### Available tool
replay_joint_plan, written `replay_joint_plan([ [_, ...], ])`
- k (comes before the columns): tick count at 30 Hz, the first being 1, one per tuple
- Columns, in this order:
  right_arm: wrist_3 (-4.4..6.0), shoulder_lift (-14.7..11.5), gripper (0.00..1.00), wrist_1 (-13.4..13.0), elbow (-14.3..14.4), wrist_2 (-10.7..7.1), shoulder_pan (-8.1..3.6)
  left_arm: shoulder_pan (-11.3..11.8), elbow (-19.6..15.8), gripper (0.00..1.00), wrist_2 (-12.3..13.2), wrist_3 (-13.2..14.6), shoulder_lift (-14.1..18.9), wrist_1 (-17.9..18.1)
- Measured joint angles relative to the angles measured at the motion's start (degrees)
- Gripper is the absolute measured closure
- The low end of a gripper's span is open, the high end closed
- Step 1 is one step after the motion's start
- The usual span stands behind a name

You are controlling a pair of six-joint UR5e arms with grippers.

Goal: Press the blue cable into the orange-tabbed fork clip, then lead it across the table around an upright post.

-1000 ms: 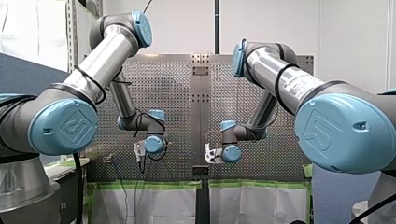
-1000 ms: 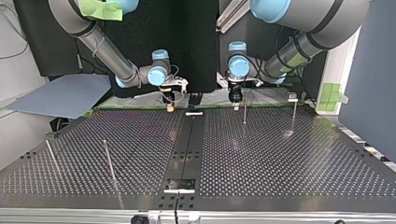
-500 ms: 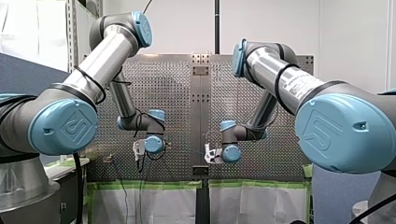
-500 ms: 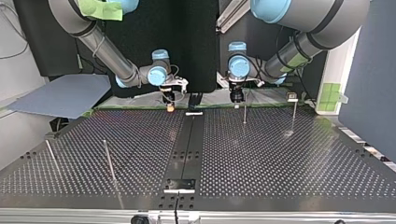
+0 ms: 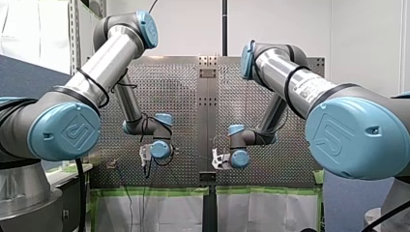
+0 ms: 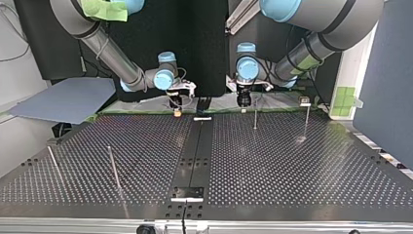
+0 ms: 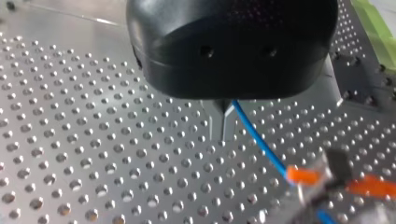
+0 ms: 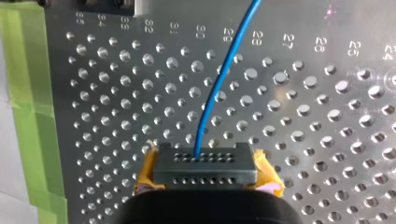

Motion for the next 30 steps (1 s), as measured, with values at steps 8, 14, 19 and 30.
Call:
replay_joint_plan([
  [8,-0.68,-3.1,1.0,3.0,0.0,0.01,-0.41,-0.8,0.0,1.0,1.1,-0.1,0.9,0.1],
  [14,-0.73,-6.3,1.0,5.0,0.0,-0.05,-0.61,-1.7,0.1,1.0,1.3,-1.1,3.0,-0.1],
  [19,-0.75,-9.1,1.0,6.1,0.0,-0.05,-0.64,-2.3,1.4,1.0,1.3,-2.2,5.4,-1.9],
  [30,-0.65,-13.8,1.0,8.6,0.1,-0.02,-0.44,-3.8,4.1,1.0,1.3,-3.9,10.9,-6.4],
])
